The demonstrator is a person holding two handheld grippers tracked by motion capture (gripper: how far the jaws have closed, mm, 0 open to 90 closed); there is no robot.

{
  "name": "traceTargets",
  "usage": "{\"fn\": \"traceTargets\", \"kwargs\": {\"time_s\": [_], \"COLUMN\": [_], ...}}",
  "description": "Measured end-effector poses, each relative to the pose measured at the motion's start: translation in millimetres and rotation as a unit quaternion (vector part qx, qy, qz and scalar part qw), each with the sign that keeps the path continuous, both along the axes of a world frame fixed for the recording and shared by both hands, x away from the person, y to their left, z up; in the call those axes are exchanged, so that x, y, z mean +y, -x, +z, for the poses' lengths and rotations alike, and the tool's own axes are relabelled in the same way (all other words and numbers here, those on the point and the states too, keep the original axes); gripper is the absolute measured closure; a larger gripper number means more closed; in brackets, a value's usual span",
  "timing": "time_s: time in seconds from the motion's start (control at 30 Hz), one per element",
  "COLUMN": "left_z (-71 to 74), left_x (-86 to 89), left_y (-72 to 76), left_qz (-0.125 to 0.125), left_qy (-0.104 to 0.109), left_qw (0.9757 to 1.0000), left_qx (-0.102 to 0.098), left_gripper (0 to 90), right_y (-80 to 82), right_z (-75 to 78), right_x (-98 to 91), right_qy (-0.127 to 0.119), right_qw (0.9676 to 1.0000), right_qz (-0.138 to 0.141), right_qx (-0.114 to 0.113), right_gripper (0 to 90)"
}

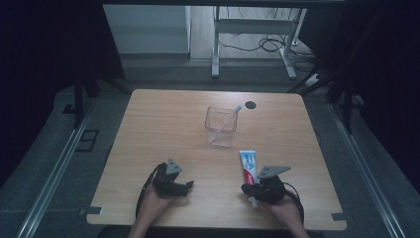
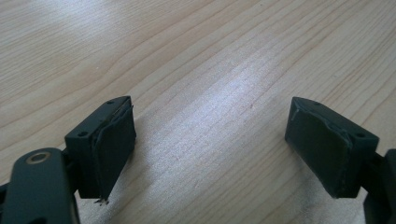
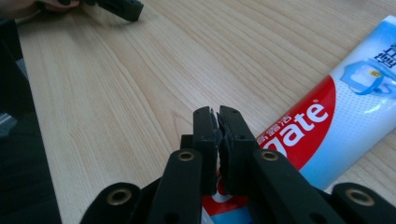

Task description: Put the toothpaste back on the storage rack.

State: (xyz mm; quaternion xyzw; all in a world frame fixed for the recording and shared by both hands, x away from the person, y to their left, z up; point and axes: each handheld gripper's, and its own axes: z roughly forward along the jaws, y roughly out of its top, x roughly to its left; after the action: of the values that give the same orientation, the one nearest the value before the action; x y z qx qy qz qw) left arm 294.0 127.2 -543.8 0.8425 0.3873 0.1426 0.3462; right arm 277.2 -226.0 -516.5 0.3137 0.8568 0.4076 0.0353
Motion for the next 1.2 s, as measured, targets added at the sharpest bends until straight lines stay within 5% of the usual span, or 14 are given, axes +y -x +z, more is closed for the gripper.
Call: {"fn": "traceTargets", "kwargs": {"time_s": [0.8,1.07,1.2], "left_z": [0.0,0.0,0.0], "left_x": [0.1,0.0,0.1], "left_y": [0.0,0.0,-0.1], "left_qz": [0.000,0.000,0.000], "left_qy": [0.000,0.000,0.000], "left_qw": [1.0000,1.0000,1.0000], "left_qx": [0.000,0.000,0.000], "left_gripper": [16.2,16.2,16.2], "right_y": [-11.7,-13.6,-16.2], "right_z": [4.9,19.2,25.8], "right_x": [-41.8,-46.7,-48.4], "right_qy": [0.016,0.022,0.044], "right_qw": [0.9987,0.9984,0.9972], "right_qz": [-0.045,-0.051,-0.059], "right_qx": [0.018,0.003,-0.006], "right_gripper": [82.7,76.2,69.6]}}
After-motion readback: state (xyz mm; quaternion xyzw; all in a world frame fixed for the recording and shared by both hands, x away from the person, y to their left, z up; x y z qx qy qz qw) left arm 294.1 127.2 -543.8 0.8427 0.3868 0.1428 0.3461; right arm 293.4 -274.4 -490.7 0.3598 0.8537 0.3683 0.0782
